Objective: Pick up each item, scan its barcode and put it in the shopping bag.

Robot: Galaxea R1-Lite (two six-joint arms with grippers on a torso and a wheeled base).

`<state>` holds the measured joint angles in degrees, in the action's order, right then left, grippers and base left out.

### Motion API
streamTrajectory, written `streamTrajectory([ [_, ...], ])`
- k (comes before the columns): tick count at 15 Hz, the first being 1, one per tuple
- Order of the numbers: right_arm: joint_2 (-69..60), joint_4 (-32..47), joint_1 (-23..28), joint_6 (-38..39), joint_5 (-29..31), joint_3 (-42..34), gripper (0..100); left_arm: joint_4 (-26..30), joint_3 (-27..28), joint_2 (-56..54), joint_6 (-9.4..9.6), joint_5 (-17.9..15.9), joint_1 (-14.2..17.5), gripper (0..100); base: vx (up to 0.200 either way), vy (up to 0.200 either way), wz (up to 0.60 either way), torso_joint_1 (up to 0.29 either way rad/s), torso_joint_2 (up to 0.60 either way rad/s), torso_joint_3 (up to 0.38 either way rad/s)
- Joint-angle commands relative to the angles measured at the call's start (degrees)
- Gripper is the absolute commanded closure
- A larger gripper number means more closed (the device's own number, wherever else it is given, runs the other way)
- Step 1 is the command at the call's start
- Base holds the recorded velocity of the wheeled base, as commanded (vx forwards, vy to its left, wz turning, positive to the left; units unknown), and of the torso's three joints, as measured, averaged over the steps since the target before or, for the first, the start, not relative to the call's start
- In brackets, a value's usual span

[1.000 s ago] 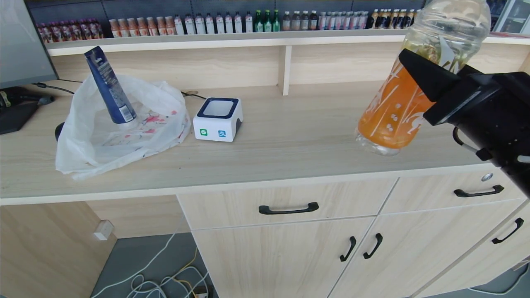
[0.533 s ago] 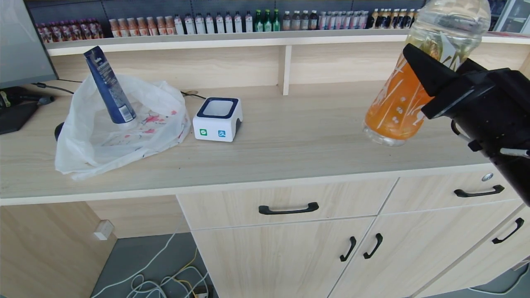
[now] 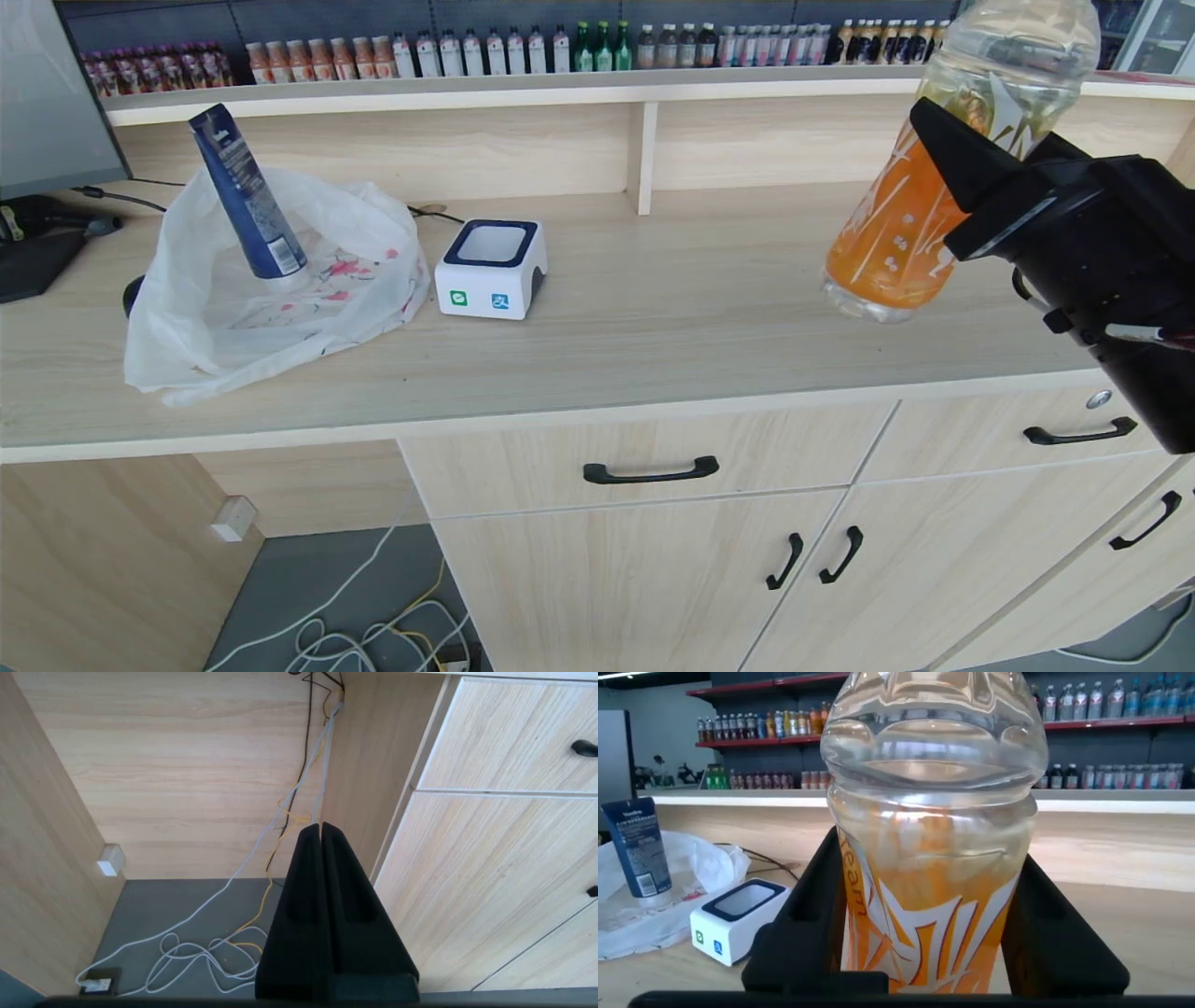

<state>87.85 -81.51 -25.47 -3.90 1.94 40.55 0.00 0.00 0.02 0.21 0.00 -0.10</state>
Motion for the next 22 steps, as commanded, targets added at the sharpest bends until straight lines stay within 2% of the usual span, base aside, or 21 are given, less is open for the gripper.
streamTrajectory([
  [1,0.2,-0.1,0.2,0.5,0.0,0.1,100,0.0,0.0,0.0,-0.03,0.0,0.0,100,0.000,0.200,0.00,0.007,0.01,-0.002],
  [21,-0.1,-0.4,1.9,0.7,0.0,1.6,100,0.1,0.0,0.0,-0.21,0.0,0.0,100,0.000,0.200,0.00,0.003,0.00,0.002],
  [22,-0.1,-0.4,2.1,0.7,0.0,2.0,100,0.0,0.0,0.0,-0.21,0.0,0.0,100,0.000,0.000,0.00,0.000,0.00,0.000],
])
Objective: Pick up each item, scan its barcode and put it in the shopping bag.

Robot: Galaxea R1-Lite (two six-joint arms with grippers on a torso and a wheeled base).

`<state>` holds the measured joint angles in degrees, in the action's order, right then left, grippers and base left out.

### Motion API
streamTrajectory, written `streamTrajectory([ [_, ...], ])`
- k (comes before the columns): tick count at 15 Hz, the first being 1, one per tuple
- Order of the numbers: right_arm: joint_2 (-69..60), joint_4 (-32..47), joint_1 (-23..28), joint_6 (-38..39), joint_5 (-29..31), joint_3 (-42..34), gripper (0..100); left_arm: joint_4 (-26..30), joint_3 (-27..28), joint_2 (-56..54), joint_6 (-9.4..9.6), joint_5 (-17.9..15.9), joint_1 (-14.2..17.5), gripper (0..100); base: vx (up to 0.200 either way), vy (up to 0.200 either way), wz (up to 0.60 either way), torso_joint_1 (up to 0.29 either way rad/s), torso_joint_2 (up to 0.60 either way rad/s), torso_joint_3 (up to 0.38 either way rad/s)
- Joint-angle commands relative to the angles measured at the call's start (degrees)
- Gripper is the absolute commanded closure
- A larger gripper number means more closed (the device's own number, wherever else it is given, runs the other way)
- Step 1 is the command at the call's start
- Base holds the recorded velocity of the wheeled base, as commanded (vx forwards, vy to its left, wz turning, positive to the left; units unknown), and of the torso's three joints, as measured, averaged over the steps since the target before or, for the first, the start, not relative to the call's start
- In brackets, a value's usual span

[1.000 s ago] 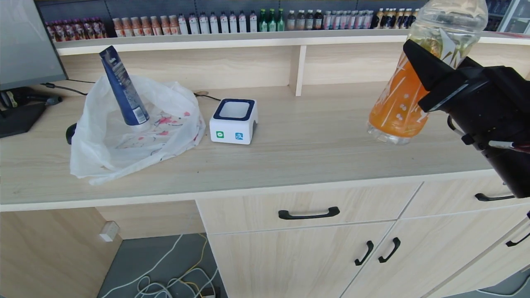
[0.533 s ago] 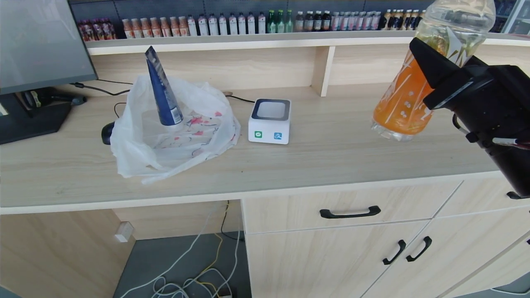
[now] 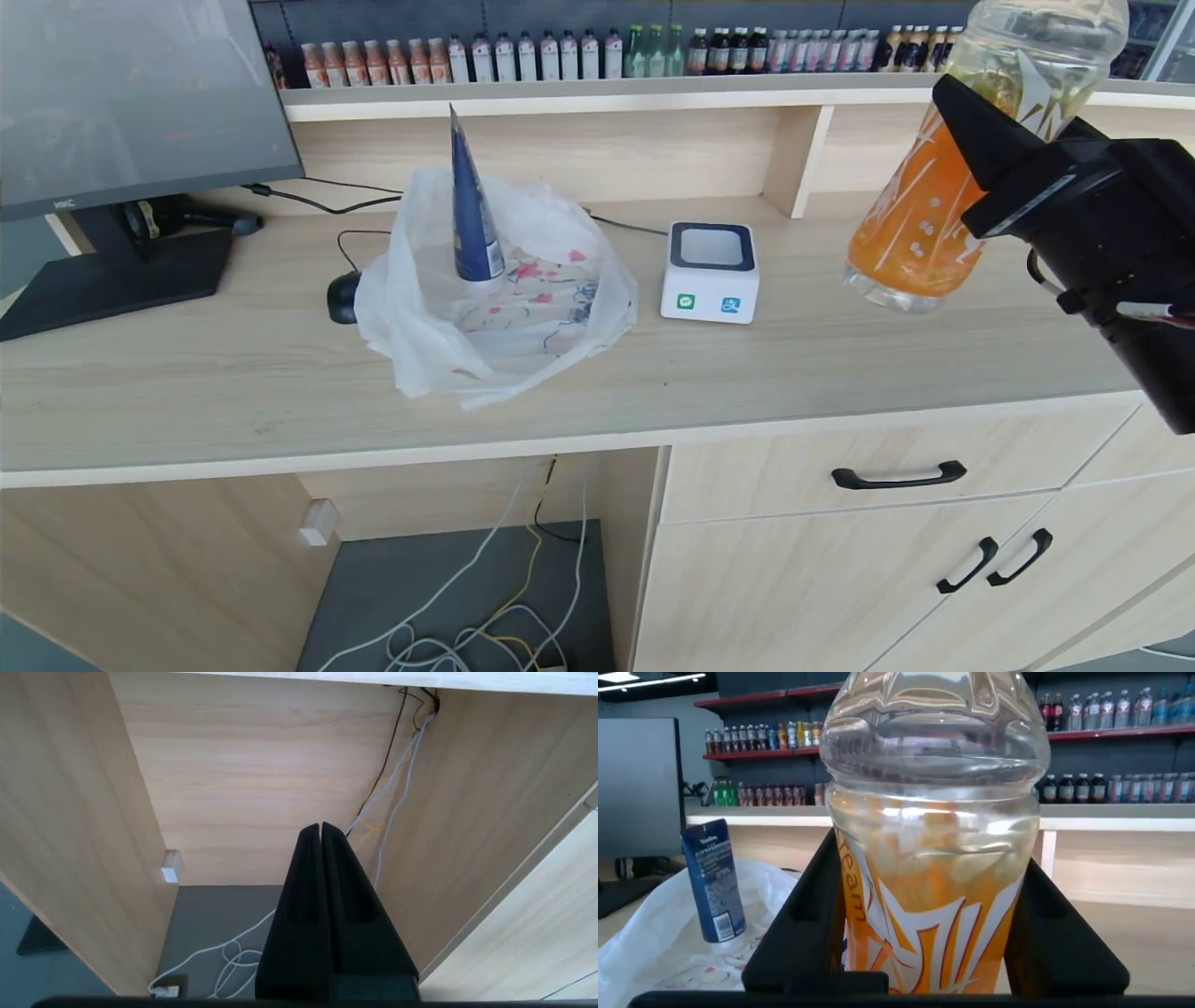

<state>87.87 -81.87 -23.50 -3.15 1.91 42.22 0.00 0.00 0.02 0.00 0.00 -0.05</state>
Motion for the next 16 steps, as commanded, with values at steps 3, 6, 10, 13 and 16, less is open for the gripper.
streamTrajectory([
  [3,0.3,0.0,0.2,0.0,0.0,0.8,100,0.0,0.0,0.0,0.00,0.0,0.0,100,0.000,0.000,0.00,0.000,0.00,0.000],
  [6,0.4,0.3,0.0,-0.5,-0.2,1.3,100,0.0,0.0,0.0,0.00,0.0,0.0,100,0.000,0.000,0.00,0.000,0.00,0.000],
  [10,3.0,2.4,-1.8,-0.6,0.1,6.8,100,0.0,0.0,0.0,0.00,0.0,0.0,100,0.000,0.000,0.00,0.000,0.00,0.000],
  [13,5.2,9.0,-2.6,0.9,0.1,12.7,100,0.0,0.0,0.0,0.00,0.0,0.0,100,0.000,0.000,0.00,0.000,0.00,0.000],
  [16,9.6,12.4,-2.7,6.9,3.6,19.1,100,0.0,0.0,0.0,0.00,0.0,0.0,100,0.000,0.000,0.00,0.000,0.00,0.000],
])
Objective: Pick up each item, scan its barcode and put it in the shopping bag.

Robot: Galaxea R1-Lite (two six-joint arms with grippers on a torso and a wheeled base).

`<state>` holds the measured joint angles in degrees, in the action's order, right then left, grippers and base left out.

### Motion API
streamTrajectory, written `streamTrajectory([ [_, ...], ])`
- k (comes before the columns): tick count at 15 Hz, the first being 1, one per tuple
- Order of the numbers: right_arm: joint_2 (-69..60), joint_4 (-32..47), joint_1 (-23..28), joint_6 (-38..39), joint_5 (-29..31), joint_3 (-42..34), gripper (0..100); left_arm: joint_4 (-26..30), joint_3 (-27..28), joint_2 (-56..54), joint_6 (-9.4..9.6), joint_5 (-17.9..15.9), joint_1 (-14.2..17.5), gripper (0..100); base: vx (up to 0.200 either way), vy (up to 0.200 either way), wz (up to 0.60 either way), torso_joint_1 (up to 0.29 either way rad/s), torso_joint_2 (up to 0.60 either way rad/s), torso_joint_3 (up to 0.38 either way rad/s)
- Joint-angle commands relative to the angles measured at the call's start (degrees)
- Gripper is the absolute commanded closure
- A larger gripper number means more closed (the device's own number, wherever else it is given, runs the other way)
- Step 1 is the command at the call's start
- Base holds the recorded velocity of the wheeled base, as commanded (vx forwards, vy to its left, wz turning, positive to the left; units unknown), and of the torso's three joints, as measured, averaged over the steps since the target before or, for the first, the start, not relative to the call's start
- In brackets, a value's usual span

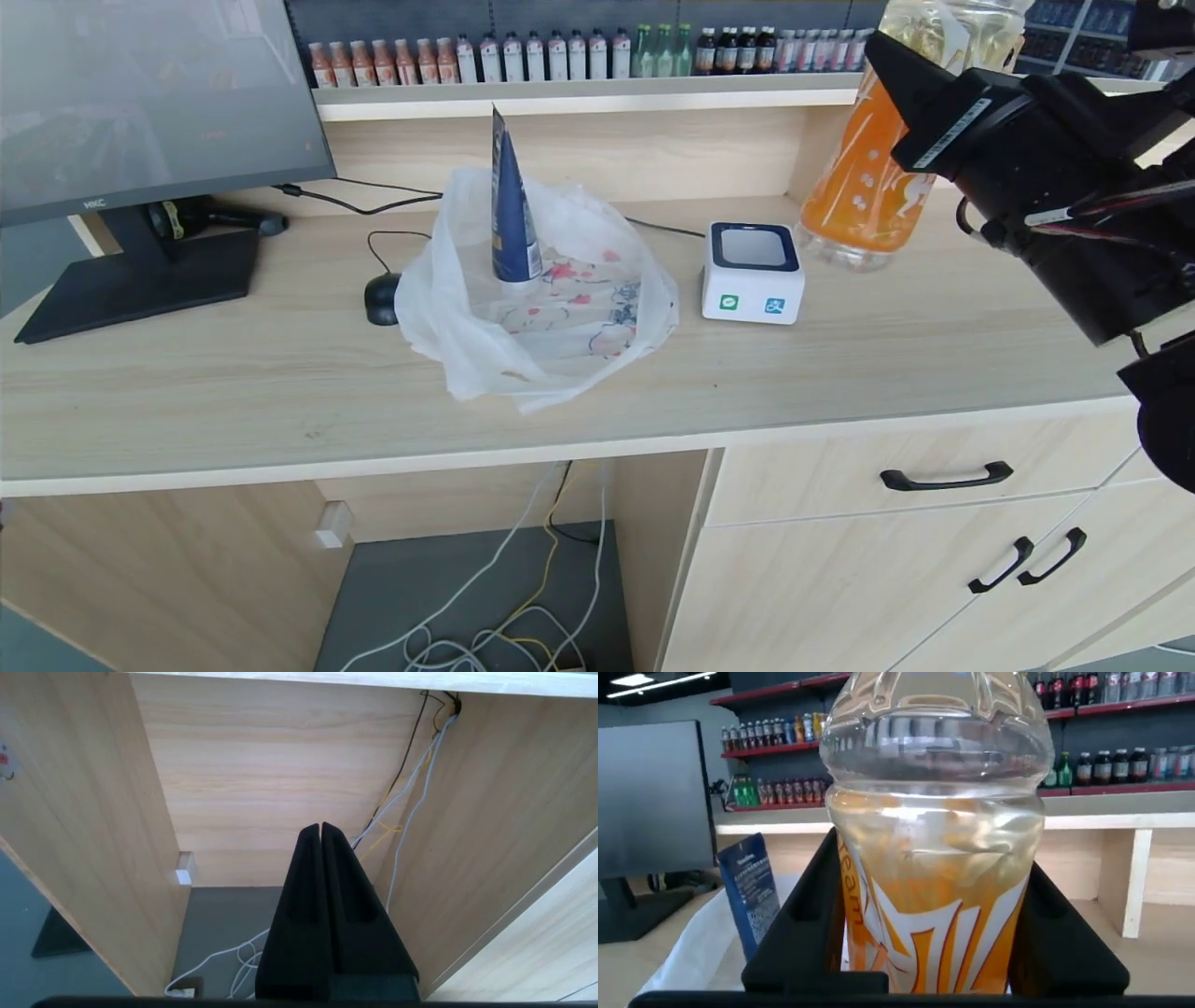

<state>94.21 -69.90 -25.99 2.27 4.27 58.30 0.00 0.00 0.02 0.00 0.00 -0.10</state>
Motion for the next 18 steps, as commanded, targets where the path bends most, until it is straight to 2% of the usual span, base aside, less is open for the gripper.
streamTrajectory([
  [1,4.3,0.6,-0.3,3.5,2.7,4.1,100,0.0,0.0,0.0,0.00,0.0,0.0,100,0.000,0.000,0.00,0.000,0.00,0.000],
  [5,9.6,2.2,-0.2,12.8,9.4,9.4,100,0.0,0.0,0.0,0.00,0.0,0.0,100,0.000,0.000,0.00,0.000,0.00,0.000],
  [7,12.7,2.2,-0.3,19.1,10.1,11.8,100,0.0,0.0,0.0,0.00,0.0,0.0,100,0.000,0.000,0.00,0.000,0.00,0.000],
  [12,17.1,2.2,1.6,29.4,10.2,16.9,100,0.0,0.0,0.0,0.00,0.0,0.0,100,0.000,0.000,0.00,0.000,0.00,0.000],
  [18,20.7,2.2,2.8,37.8,10.2,21.4,100,0.0,0.0,0.0,0.00,0.0,0.0,100,0.000,0.000,0.00,0.000,0.00,0.000],
])
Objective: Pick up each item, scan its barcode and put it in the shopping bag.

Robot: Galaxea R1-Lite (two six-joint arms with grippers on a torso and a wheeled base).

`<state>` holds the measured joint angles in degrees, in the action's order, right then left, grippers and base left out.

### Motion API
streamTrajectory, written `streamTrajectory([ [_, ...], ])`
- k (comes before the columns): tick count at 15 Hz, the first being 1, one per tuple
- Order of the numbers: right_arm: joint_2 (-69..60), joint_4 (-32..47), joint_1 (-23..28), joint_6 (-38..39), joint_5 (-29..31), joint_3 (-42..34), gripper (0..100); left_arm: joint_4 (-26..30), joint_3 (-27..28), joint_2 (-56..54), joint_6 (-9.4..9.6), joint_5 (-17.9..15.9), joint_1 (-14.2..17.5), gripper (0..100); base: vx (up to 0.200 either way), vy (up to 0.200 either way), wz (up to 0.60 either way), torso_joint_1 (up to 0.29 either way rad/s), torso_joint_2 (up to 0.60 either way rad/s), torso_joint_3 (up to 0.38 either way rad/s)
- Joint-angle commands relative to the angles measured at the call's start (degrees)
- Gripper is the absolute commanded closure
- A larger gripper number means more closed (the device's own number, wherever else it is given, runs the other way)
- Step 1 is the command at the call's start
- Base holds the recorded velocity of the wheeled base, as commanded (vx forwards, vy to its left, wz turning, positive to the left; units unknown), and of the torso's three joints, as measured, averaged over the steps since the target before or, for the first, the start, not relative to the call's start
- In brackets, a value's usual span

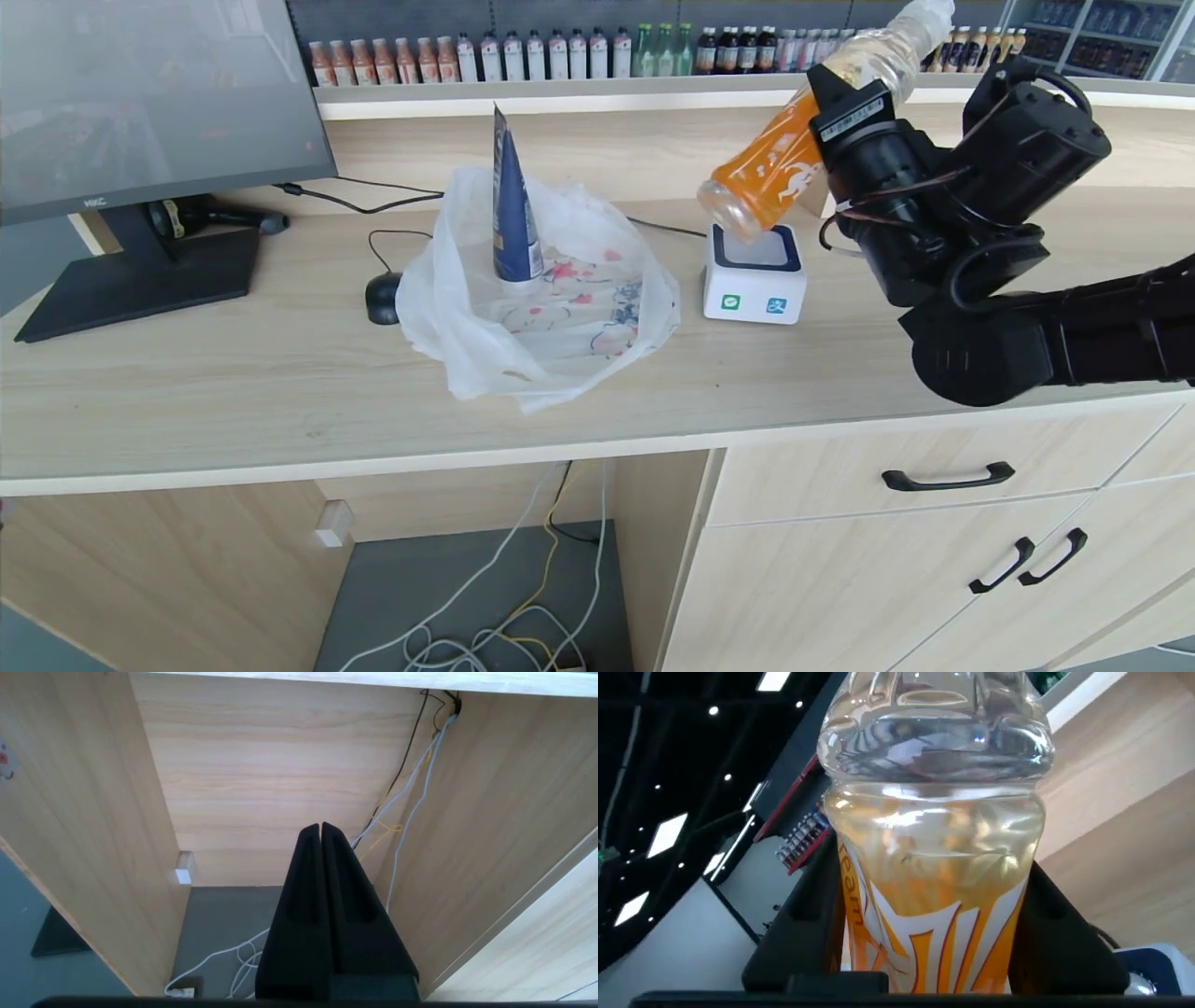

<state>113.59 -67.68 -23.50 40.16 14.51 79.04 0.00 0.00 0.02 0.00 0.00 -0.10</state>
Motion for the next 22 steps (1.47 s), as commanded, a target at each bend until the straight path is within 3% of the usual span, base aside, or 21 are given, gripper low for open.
streamTrajectory([
  [1,2.1,0.1,1.7,2.4,0.0,0.8,100,0.0,0.0,0.0,0.00,0.0,0.0,100,0.000,0.000,0.00,0.000,0.00,0.000],
  [10,4.6,0.0,4.3,13.0,1.6,2.6,100,0.0,0.0,0.0,0.00,0.0,0.0,100,0.000,0.000,0.00,0.000,0.00,0.000],
  [22,6.6,0.1,6.2,16.1,1.8,2.5,100,0.0,0.0,0.0,0.00,0.0,0.0,100,0.000,0.000,0.00,0.000,0.00,0.000],
])
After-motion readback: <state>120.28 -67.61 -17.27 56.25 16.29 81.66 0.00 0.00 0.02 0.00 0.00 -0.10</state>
